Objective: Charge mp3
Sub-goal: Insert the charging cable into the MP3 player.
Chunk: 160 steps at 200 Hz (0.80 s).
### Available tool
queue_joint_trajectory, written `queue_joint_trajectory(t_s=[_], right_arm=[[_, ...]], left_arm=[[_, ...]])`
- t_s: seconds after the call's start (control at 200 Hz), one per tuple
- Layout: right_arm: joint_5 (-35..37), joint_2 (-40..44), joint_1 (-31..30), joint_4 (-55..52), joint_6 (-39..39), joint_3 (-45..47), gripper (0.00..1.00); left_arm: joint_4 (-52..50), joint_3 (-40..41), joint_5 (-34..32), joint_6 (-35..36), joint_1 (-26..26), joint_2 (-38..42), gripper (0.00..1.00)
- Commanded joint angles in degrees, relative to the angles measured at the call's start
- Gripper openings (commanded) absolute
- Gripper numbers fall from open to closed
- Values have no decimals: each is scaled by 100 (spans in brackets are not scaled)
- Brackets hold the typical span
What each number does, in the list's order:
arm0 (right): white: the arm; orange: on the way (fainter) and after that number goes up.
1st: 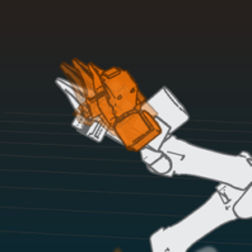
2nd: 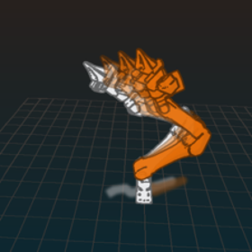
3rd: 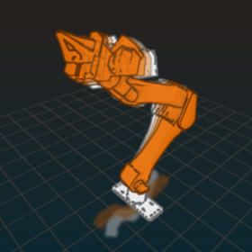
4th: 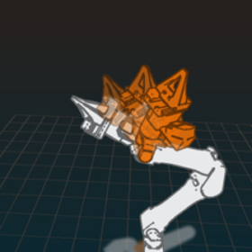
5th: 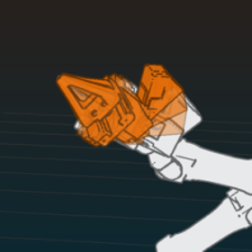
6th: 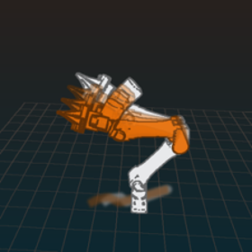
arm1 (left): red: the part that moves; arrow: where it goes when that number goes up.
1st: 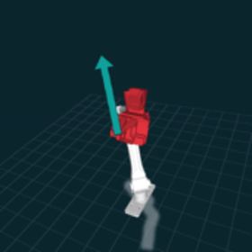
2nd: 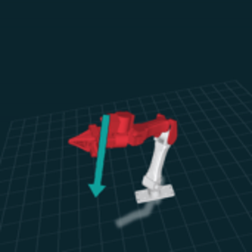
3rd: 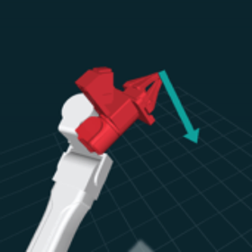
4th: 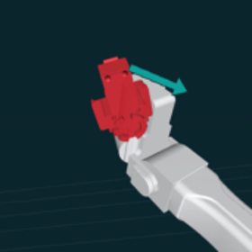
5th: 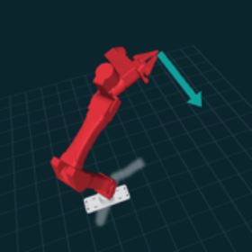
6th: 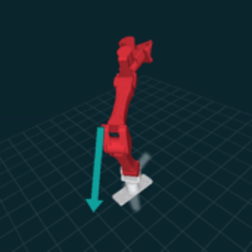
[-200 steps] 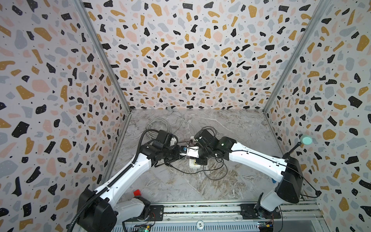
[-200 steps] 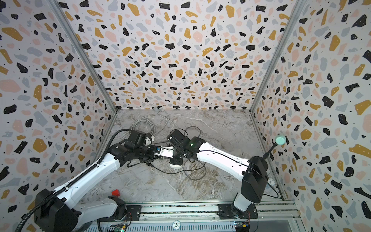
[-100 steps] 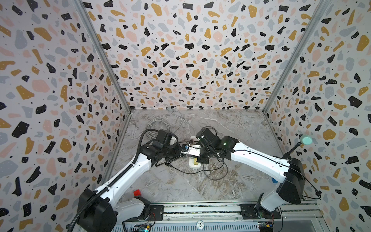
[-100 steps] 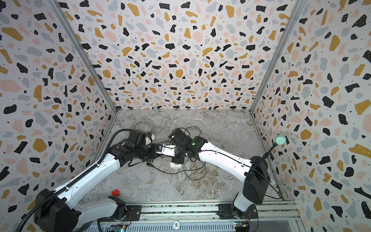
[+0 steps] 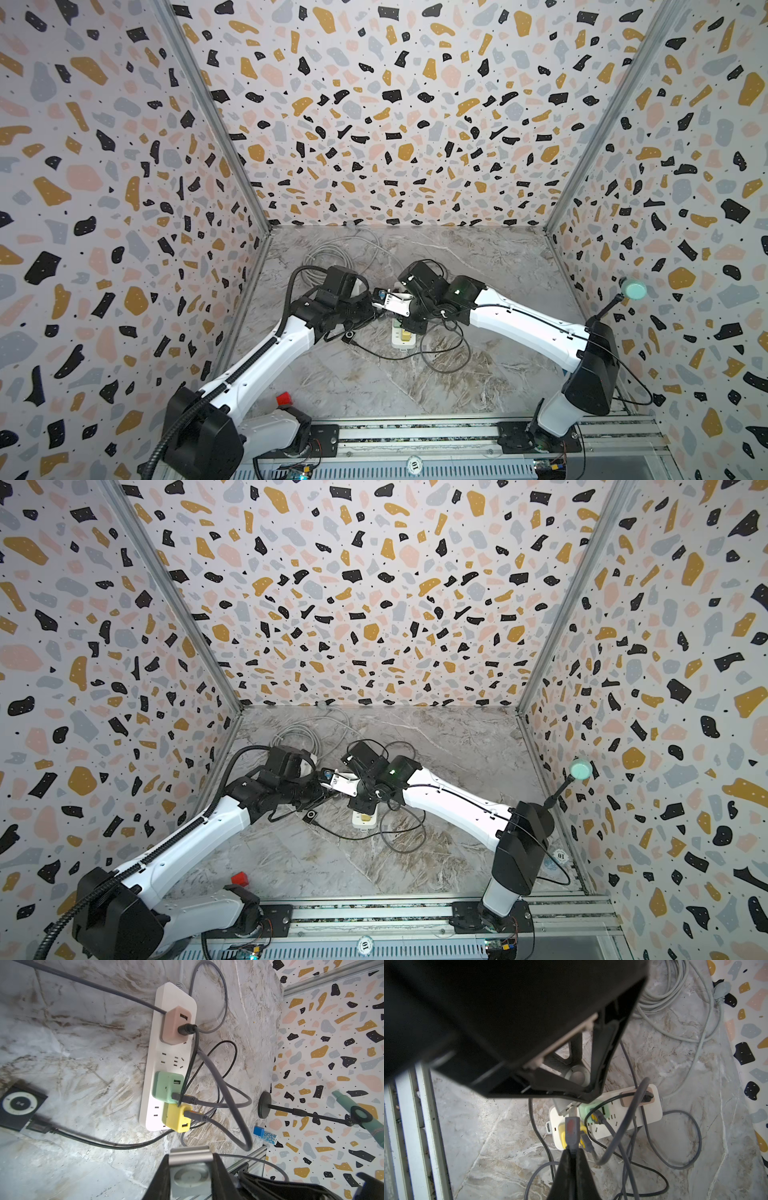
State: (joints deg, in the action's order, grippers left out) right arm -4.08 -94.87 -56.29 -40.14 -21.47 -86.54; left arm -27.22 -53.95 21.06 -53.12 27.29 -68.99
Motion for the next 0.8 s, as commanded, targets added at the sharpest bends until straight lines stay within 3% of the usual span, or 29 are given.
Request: queue_joint_trajectory(t_s=[0.0, 0.425, 0.796], right_arm=[[-59, -113, -95, -9, 26, 18, 0], [-187, 64, 57, -103, -456, 93, 0], [-212, 156, 108, -151, -542, 174, 0]], left_arm=[[912, -304, 680, -52, -7, 116, 0], [500, -412, 638, 489, -66, -24, 0], [464, -479, 557, 545, -88, -149, 0]])
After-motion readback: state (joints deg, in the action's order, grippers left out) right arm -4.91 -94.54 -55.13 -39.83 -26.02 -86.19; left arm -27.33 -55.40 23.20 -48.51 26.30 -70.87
